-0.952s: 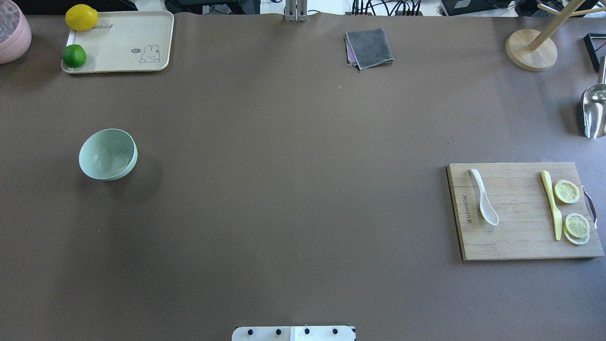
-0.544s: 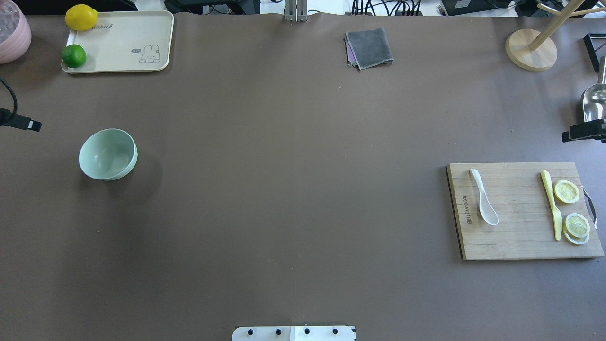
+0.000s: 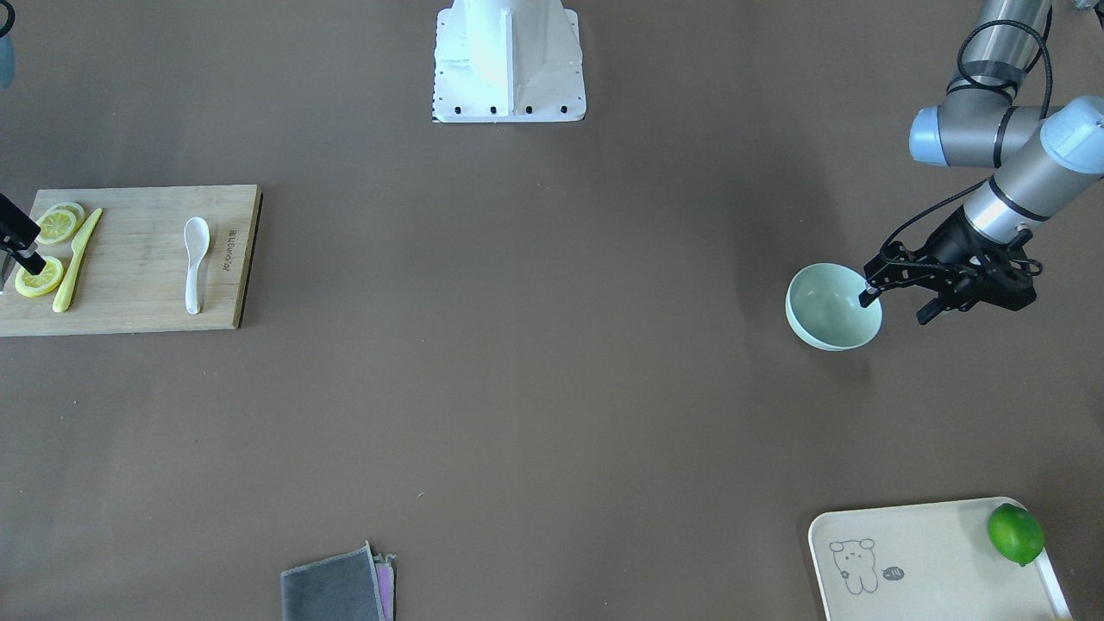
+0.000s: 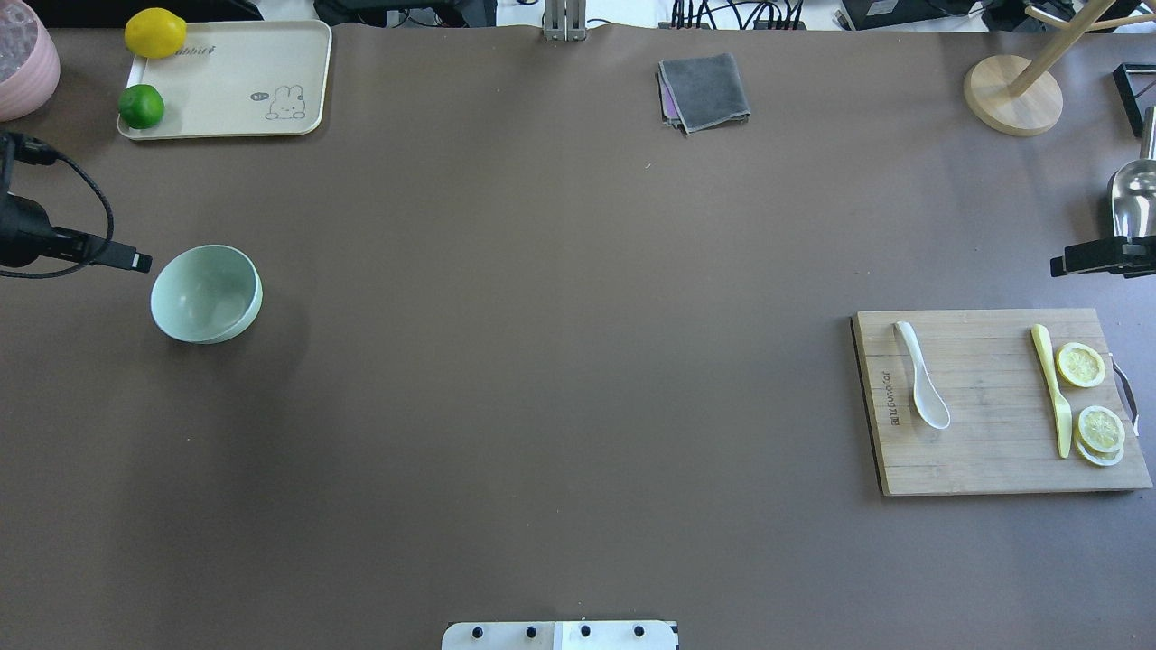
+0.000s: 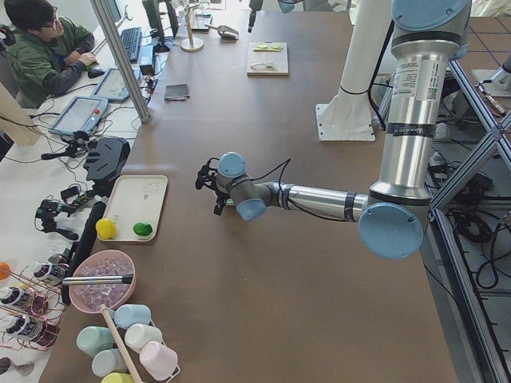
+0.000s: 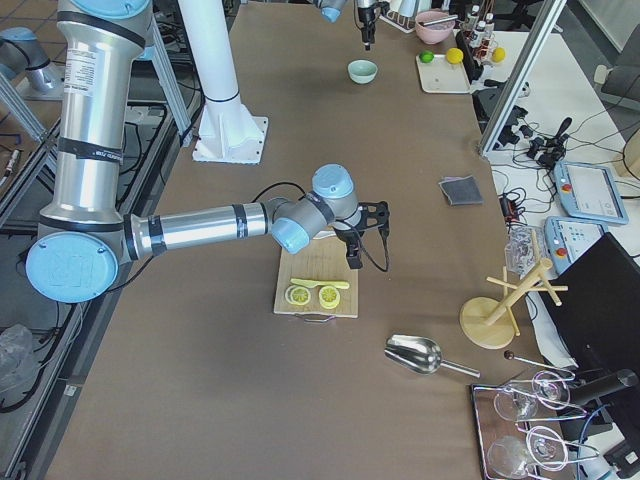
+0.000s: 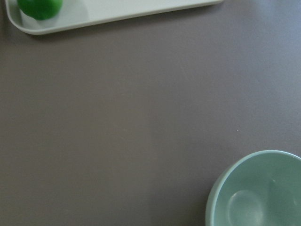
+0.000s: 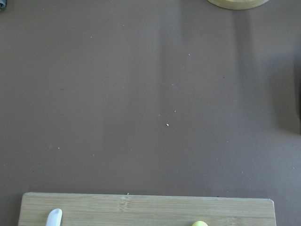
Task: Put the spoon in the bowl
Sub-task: 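Reach the left gripper to the rim of the pale green bowl, then push the pale green bowl with the left gripper toward the table center, then withdraw the left gripper from the bowl while the right gripper moves toward the cutting board, then lower the right gripper over the white spoon on the cutting board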
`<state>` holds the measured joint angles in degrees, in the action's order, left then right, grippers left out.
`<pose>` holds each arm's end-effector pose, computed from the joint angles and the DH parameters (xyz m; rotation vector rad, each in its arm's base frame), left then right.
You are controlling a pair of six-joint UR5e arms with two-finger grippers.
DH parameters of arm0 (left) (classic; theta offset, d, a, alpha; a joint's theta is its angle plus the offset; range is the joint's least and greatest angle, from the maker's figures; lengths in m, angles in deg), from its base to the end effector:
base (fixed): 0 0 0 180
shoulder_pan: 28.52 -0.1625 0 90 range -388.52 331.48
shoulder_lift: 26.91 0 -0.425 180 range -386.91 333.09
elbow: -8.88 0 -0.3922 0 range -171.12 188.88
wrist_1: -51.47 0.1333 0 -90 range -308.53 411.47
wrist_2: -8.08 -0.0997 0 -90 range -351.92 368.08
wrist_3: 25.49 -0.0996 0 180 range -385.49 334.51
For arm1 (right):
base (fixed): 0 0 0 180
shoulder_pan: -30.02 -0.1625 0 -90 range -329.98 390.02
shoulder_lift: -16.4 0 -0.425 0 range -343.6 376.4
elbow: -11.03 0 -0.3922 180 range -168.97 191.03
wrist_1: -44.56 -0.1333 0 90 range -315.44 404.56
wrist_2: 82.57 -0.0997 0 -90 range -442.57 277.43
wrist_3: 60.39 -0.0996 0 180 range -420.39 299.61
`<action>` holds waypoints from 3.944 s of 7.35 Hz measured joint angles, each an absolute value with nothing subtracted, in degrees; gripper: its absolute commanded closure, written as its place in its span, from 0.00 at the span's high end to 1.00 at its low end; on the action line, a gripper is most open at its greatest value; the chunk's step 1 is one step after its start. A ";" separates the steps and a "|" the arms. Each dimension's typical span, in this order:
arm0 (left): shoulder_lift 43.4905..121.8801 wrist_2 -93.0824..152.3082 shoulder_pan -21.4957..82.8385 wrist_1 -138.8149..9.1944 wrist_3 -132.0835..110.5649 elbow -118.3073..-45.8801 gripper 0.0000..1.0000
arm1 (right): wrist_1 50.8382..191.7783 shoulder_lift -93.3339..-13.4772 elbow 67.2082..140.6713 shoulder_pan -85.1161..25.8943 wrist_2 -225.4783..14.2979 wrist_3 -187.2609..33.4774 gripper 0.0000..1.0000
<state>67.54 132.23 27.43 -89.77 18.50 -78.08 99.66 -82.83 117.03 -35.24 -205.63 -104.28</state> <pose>0.2444 -0.4999 0.5473 0.3429 0.9876 0.1163 -0.1171 -0.4429 0.5318 0.2726 -0.8522 0.1019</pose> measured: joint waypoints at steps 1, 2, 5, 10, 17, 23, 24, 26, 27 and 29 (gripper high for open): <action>67.61 131.32 26.03 -90.14 19.03 -77.83 0.14 | 99.19 -83.07 117.03 -35.21 -205.64 -104.29 1.00; 67.64 130.91 25.18 -90.37 19.16 -77.32 0.00 | 98.90 -83.30 117.03 -35.20 -205.67 -104.27 1.00; 68.27 129.82 24.69 -90.25 19.74 -77.41 0.00 | 98.63 -83.65 117.03 -35.20 -205.70 -104.09 1.00; 82.53 126.78 19.16 -81.36 34.10 -80.33 0.00 | 98.61 -83.71 117.03 -35.20 -205.70 -103.99 1.00; 97.33 111.97 3.82 -65.13 43.06 -79.90 0.98 | 98.63 -83.58 116.98 -35.05 -205.69 -104.22 1.00; 81.88 126.69 22.87 -55.53 19.51 -94.26 0.98 | 98.09 -83.38 119.08 -30.22 -204.34 -110.51 0.99; 76.68 130.82 29.20 -55.08 10.05 -95.33 0.98 | 97.92 -83.81 120.71 -26.91 -201.82 -114.45 0.98; 69.80 134.90 38.02 -54.96 -3.82 -95.50 0.98 | 97.85 -85.49 124.39 -15.08 -190.41 -123.94 0.99; 68.63 135.32 39.33 -54.98 -6.02 -95.48 0.98 | 97.92 -85.84 124.95 -9.42 -184.58 -126.53 0.98; 68.03 135.50 39.99 -55.04 -7.07 -95.46 0.98 | 98.21 -84.24 124.25 -3.27 -179.68 -126.44 0.90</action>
<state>68.03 135.50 39.99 -55.04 -7.07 -95.46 98.21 -84.24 124.25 -3.27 -179.68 -126.44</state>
